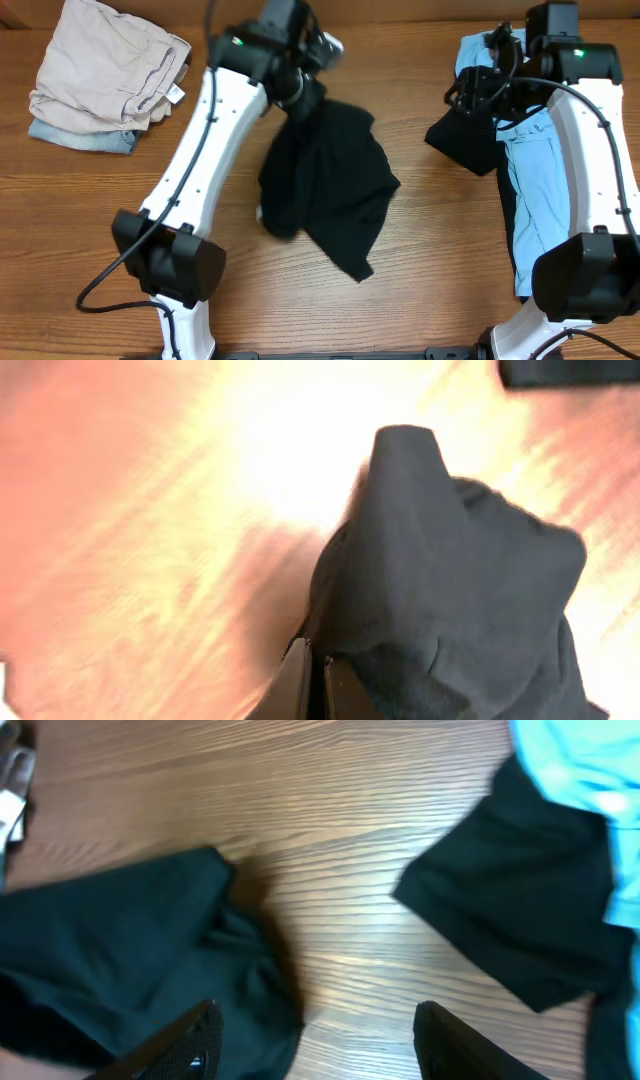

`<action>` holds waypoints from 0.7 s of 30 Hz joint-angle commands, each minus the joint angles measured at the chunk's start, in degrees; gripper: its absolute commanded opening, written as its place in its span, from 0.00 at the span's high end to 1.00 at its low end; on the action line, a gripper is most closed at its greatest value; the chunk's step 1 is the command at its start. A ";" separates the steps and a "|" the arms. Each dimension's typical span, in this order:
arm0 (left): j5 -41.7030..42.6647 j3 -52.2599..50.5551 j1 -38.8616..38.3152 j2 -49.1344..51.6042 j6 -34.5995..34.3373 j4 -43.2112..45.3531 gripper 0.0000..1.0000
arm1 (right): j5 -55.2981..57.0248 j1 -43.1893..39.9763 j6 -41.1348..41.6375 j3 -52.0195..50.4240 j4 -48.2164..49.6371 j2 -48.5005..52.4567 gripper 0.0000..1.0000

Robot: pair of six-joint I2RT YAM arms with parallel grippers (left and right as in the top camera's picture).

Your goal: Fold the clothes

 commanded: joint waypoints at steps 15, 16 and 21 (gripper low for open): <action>-13.22 15.26 -0.39 -0.09 -3.43 -5.68 0.96 | -1.84 18.36 7.89 -7.34 13.94 2.25 0.35; -14.32 15.74 -0.39 -0.09 -4.68 -5.88 0.96 | -1.86 18.93 9.07 -10.01 16.26 2.27 0.35; -14.23 16.35 -0.39 -0.13 -5.11 -5.88 0.95 | -2.54 20.79 9.20 -12.72 18.58 2.27 0.34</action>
